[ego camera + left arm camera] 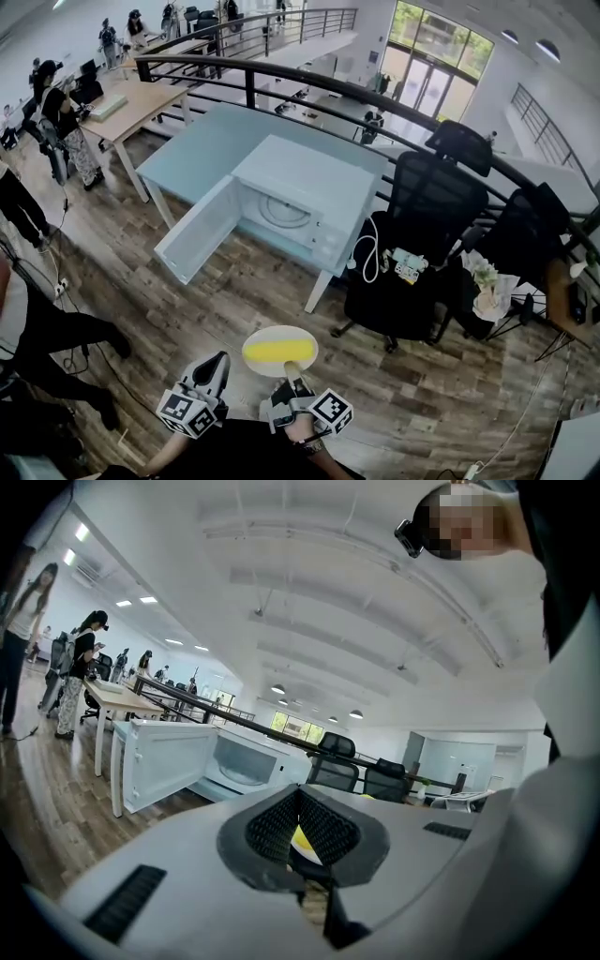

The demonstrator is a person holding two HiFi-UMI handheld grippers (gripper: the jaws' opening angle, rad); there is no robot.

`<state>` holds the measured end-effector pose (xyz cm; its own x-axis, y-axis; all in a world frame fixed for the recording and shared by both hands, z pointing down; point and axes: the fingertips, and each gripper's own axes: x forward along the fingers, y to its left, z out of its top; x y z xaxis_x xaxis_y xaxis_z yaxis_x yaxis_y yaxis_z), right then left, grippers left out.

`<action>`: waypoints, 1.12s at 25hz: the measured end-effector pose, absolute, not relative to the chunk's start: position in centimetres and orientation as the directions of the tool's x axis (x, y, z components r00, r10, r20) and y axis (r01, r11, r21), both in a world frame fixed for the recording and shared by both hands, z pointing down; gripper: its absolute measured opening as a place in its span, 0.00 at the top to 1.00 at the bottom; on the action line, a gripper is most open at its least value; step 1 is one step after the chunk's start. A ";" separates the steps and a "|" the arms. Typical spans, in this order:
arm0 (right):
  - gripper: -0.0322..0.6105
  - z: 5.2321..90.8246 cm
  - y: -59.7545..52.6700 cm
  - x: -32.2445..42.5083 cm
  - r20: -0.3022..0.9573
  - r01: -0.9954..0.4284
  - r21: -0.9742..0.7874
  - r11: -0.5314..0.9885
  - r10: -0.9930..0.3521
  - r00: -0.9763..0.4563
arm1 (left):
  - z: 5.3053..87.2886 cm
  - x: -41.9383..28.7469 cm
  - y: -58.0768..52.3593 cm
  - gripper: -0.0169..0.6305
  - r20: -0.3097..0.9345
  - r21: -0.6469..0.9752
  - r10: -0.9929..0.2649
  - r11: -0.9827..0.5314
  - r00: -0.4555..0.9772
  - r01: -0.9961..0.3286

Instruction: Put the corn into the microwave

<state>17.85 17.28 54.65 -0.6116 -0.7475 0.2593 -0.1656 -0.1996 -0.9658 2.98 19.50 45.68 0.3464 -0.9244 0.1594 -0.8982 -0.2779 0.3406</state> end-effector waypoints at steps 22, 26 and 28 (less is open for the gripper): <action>0.90 54.2 10.5 18.1 0.209 -0.152 -0.978 -0.144 -0.727 -0.654 | 45.2 3.9 13.7 0.97 0.130 0.296 -0.944 -0.254 0.302 -0.921; 0.90 54.3 9.4 17.8 0.211 -0.157 -0.977 -0.143 -0.732 -0.648 | 45.3 3.3 12.5 0.97 0.124 0.291 -0.944 -0.259 0.305 -0.921; 0.90 54.3 8.9 17.6 0.210 -0.151 -0.978 -0.146 -0.738 -0.641 | 45.2 3.0 11.9 0.97 0.122 0.291 -0.943 -0.264 0.309 -0.920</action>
